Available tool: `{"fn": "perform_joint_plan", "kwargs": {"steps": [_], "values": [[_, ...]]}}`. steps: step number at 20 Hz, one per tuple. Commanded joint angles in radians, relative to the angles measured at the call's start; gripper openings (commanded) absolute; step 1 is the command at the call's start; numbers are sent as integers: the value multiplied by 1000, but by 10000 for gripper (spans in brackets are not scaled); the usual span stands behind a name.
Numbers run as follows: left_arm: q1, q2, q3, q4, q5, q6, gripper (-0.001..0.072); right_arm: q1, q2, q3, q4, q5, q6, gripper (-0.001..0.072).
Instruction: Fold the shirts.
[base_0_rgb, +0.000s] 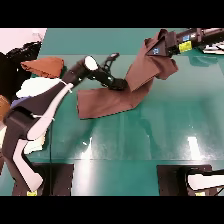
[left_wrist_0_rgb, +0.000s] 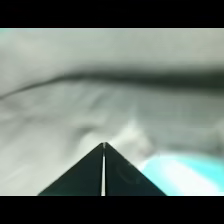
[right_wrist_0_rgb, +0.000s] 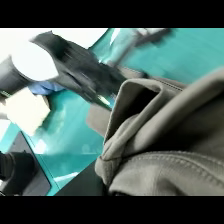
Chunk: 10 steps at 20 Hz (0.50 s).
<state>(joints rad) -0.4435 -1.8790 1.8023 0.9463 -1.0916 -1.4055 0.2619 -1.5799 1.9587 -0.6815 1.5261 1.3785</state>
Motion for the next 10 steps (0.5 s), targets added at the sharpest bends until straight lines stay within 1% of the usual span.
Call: {"fn": "perform_joint_plan", "kwargs": {"steps": [1,2,4,5,8,9,10], "values": [[89,106,1,187,-170,-1,21,59,-17,3,-20,-14,-19,14],[124,146,1,227,-191,-1,21,89,-32,3,-19,-17,-19,14],[201,234,1,256,-201,-1,21,173,-72,3,-19,-47,-39,15],[243,278,1,256,-200,-1,22,224,-97,3,-18,-83,-63,16],[360,413,1,256,-201,-1,22,418,-200,4,-17,-259,-124,18],[392,449,1,256,-202,-1,23,480,-240,11,-17,-310,-153,95],[423,483,1,256,-203,-1,23,541,-286,33,-18,-346,-192,296]]}}
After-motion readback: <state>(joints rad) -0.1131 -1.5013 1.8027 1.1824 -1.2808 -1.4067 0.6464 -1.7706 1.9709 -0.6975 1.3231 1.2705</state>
